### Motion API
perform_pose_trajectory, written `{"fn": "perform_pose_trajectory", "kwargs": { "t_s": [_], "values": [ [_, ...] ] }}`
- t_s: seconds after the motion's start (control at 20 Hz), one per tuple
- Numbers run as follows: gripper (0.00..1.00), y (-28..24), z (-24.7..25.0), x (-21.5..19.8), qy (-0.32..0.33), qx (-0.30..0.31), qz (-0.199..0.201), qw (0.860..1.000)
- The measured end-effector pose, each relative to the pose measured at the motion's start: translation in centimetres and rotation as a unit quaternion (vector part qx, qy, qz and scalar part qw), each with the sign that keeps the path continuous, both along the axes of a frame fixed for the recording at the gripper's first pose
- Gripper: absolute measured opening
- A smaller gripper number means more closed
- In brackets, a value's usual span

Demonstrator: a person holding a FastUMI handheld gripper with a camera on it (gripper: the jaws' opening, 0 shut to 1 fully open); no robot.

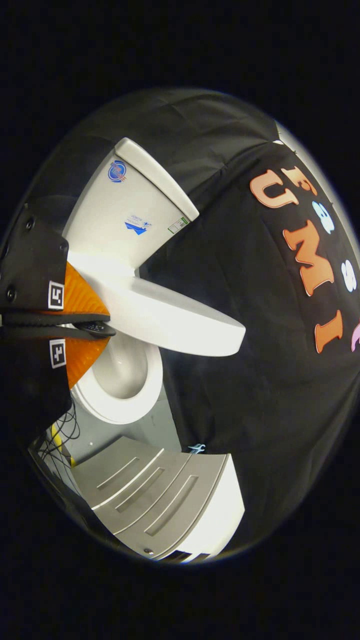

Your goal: Open the toilet lid.

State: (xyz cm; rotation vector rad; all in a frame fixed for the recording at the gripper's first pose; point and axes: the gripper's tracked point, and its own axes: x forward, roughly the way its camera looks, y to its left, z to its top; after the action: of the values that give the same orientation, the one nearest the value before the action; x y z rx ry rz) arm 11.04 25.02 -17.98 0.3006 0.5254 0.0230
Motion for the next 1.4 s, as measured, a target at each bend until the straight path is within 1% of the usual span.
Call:
{"fn": "perform_pose_trajectory", "kwargs": {
  "t_s": [0.2, 0.35, 0.6, 0.75, 0.95, 1.05, 1.3, 1.4],
  "values": [
    [0.08, 2.1, 1.4, 0.3, 0.001, -0.053, 0.002, 0.999],
    [0.08, 3.9, 3.0, 0.3, -0.013, -0.083, 0.005, 0.996],
    [0.08, 7.4, 5.1, 0.1, -0.034, -0.128, 0.020, 0.991],
    [0.08, 9.2, 5.8, 0.2, -0.042, -0.163, 0.030, 0.985],
    [0.08, 12.9, 7.3, 0.3, -0.061, -0.192, 0.048, 0.978],
    [0.08, 14.5, 7.7, 0.3, -0.067, -0.209, 0.051, 0.974],
    [0.08, 18.3, 8.4, 0.4, -0.066, -0.267, 0.062, 0.959],
    [0.08, 19.8, 8.4, 0.5, -0.069, -0.281, 0.063, 0.955]
  ]
}}
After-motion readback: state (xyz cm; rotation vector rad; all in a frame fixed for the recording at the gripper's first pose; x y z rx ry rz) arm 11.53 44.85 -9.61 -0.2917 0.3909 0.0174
